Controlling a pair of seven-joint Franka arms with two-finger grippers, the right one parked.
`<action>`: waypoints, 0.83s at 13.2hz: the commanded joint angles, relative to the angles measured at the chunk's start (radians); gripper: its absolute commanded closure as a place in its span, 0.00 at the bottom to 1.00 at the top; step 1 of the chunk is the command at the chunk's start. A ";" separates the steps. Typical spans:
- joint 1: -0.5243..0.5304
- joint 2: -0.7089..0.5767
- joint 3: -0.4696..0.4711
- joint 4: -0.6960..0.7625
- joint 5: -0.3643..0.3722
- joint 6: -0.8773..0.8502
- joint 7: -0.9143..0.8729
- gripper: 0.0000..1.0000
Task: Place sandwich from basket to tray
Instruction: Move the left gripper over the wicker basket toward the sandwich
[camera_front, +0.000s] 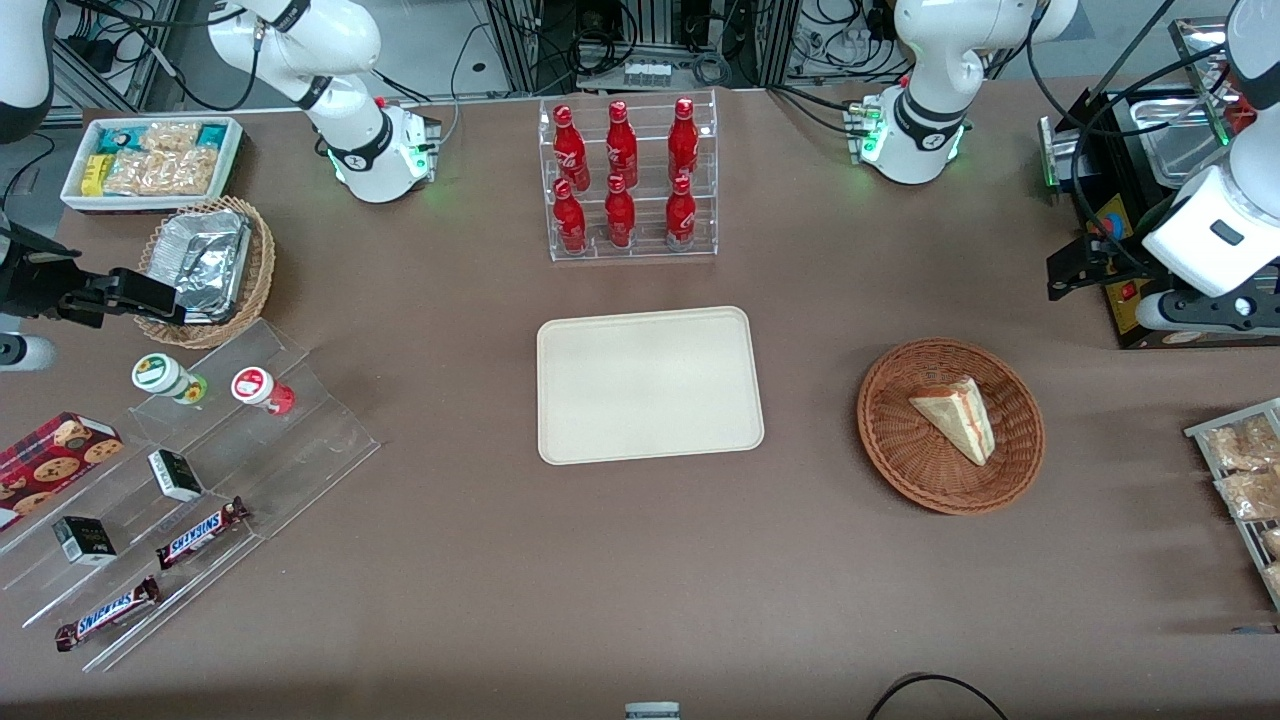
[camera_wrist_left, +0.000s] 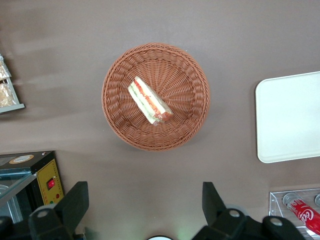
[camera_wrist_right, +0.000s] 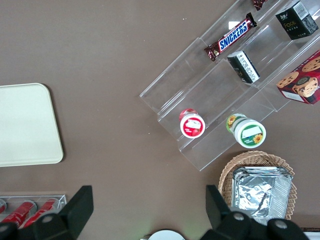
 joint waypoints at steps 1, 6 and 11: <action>-0.012 0.011 0.013 0.023 0.020 0.007 0.007 0.00; 0.002 0.043 0.014 -0.061 0.034 0.093 -0.036 0.00; 0.010 0.045 0.013 -0.315 0.029 0.401 -0.177 0.00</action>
